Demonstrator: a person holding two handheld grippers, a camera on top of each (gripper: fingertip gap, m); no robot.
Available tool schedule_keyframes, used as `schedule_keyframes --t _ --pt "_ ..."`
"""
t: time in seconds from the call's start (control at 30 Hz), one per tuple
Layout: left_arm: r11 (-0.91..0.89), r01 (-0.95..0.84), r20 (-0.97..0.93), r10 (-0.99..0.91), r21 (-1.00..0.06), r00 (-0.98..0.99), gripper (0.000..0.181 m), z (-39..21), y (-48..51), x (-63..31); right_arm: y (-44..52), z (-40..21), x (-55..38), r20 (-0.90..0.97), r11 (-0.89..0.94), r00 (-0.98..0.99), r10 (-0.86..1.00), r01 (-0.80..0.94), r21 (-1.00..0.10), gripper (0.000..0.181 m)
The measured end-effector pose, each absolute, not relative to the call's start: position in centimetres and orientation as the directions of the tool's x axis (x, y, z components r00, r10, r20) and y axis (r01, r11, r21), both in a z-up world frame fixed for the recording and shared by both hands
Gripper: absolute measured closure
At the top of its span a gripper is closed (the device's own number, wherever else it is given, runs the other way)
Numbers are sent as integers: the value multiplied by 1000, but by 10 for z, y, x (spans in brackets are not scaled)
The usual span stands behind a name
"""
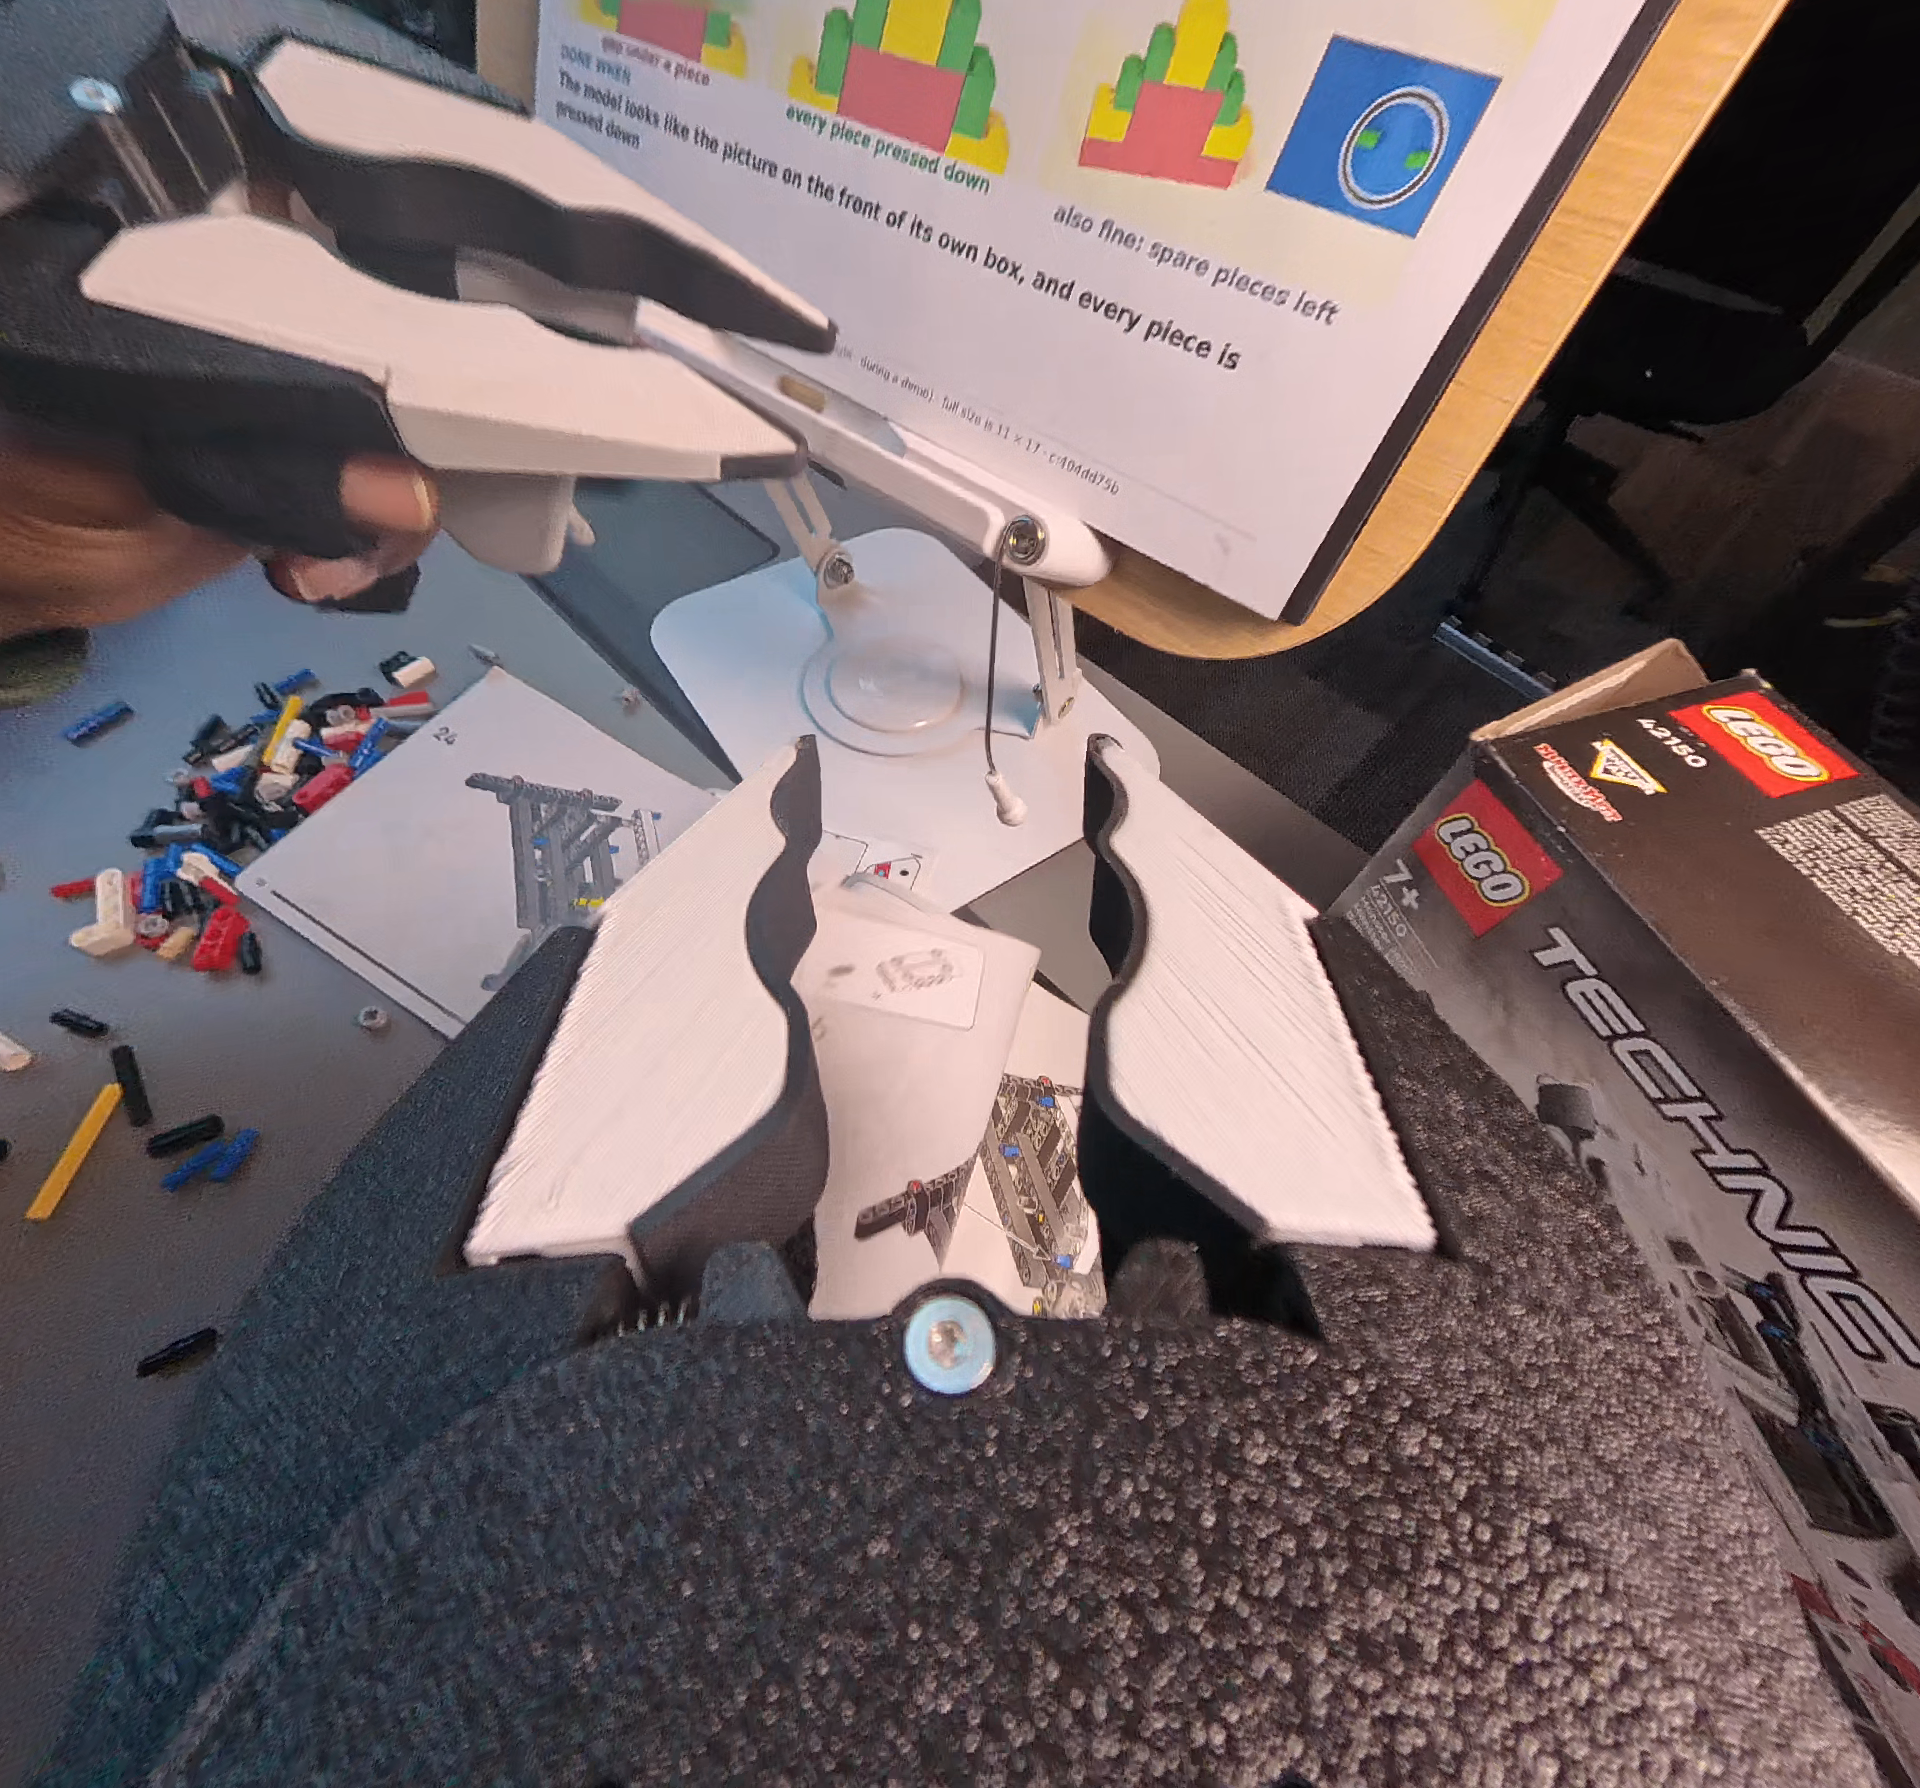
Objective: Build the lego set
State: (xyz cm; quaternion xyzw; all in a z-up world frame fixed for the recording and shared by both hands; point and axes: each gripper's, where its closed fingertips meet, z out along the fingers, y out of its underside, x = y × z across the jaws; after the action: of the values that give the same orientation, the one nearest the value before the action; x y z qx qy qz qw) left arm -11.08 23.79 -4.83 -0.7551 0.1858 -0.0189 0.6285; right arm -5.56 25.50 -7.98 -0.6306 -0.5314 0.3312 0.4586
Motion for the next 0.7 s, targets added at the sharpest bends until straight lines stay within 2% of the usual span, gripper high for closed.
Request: schedule_keyframes --t 0.13,0.3,0.37,0.47,0.53,0.63,0.7 --pt "-133 -280 -226 -322 -951 919 150 -43 225 -116 250 -107 -55 82 -24 208 975 460 -887 127" --pt "-147 -315 -242 -373 -938 896 151 -45 199 -129 259 -166 -45 86 -103 255 963 643 -759 111" --pt "-170 -307 -210 -429 -936 878 152 -50 184 -131 265 -182 -44 121 -92 260 958 678 -729 109" --pt "-303 -323 -121 -533 -897 837 147 -78 161 -132 243 -191 -59 95 14 78 992 692 -722 119" --pt "-411 -346 -63 -564 -843 824 140 -107 149 -138 227 -200 -67 101 118 -67 993 725 -679 113" --pt "-568 -362 24 -560 -739 828 122 -156 138 -149 222 -219 -75 54 135 -128 990 808 -574 100" --pt "-650 -364 77 -546 -667 834 111 -189 132 -156 225 -231 -76 60 146 -135 989 852 -503 101"
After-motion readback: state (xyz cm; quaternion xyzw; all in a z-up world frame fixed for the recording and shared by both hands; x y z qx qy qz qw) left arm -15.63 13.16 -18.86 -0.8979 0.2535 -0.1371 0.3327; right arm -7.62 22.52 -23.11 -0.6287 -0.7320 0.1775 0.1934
